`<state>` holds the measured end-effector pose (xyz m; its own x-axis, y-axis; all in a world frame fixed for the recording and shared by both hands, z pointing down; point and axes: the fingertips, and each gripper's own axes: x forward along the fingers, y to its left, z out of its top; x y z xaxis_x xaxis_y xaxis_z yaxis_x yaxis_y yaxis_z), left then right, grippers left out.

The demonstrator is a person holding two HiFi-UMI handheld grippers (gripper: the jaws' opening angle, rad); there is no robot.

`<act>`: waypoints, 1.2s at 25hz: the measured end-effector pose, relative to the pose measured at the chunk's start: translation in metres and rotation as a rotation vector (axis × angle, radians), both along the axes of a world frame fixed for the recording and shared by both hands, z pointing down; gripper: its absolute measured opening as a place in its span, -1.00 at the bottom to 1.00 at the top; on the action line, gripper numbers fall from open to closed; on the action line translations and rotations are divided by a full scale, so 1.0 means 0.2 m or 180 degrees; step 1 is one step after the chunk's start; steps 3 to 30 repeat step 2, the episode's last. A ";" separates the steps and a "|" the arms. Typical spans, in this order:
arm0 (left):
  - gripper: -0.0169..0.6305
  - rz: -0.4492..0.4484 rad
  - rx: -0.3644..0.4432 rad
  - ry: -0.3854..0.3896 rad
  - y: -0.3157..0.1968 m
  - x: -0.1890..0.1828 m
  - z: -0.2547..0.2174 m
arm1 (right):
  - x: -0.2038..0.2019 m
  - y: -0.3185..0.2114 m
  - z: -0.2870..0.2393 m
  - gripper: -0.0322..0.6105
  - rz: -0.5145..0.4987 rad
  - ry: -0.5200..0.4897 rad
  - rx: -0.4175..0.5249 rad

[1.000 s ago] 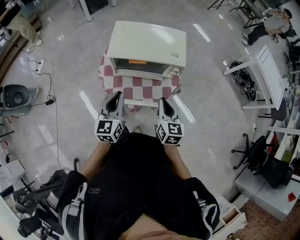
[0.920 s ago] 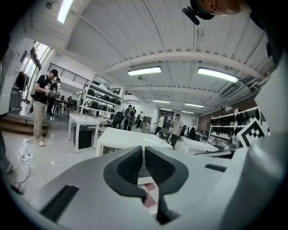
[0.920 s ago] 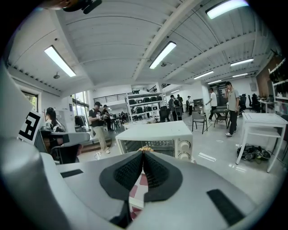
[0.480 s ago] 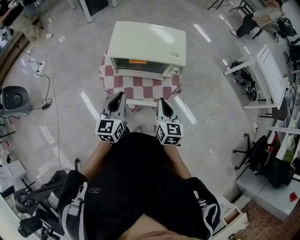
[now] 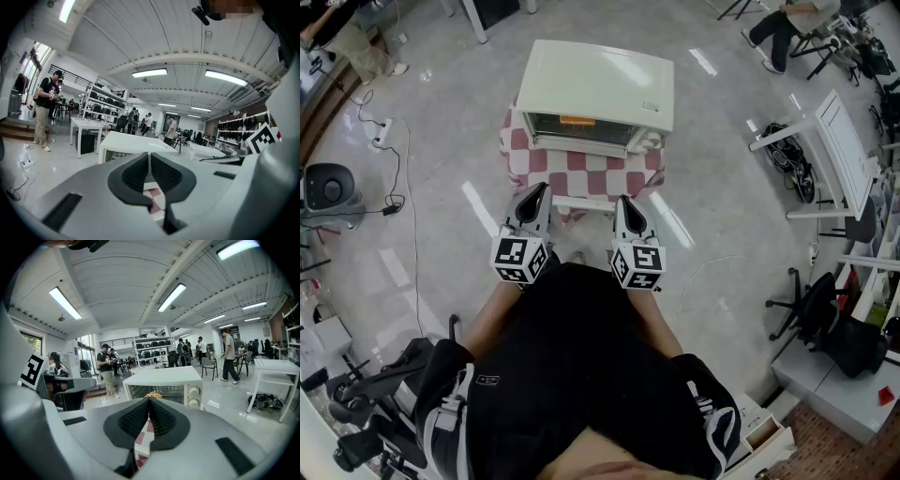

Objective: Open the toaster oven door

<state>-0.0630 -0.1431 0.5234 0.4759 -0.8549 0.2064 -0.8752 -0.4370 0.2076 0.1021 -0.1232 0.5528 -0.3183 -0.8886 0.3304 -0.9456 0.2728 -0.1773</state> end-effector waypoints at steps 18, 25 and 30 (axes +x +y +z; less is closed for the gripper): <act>-0.87 0.0002 -0.0002 -0.0004 0.01 0.00 0.00 | 0.00 0.00 0.00 -0.81 -0.0006 0.0010 -0.0001; -0.87 0.0002 -0.0002 -0.0004 0.01 0.00 0.00 | 0.00 0.00 0.00 -0.81 -0.0006 0.0010 -0.0001; -0.87 0.0002 -0.0002 -0.0004 0.01 0.00 0.00 | 0.00 0.00 0.00 -0.81 -0.0006 0.0010 -0.0001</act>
